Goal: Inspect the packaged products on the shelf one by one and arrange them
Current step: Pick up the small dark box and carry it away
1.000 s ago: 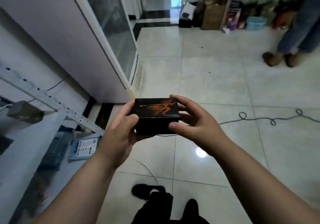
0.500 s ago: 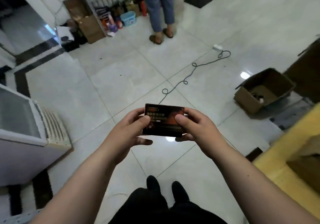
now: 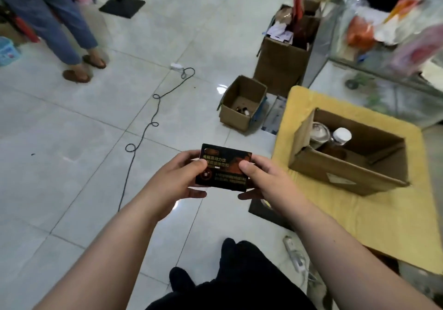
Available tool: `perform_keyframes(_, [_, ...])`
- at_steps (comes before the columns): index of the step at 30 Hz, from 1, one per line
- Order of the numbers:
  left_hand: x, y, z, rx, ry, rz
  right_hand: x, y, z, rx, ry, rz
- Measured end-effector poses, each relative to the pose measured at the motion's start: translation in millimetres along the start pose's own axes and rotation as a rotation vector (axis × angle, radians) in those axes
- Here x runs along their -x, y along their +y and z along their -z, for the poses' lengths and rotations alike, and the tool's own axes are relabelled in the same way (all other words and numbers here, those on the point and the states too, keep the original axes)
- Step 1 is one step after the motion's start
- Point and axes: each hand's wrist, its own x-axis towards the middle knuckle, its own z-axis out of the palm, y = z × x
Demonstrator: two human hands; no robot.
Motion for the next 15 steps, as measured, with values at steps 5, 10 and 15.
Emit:
perform_keyframes(5, [-28.5,19.5,-67.1,-0.113,-0.168,-0.034,20.9,14.6,61.6,-0.005,0.171,-0.002])
perform_keyframes(10, [-57.0,34.8,-145.5,-0.264,-0.305,-0.072,29.3,24.8,141.9,-0.049,0.216,0.06])
perform_keyframes(15, [-92.9,48.5,-227.0,-0.46,-0.386,-0.103,15.0,24.5,233.2,0.238,0.17,0.071])
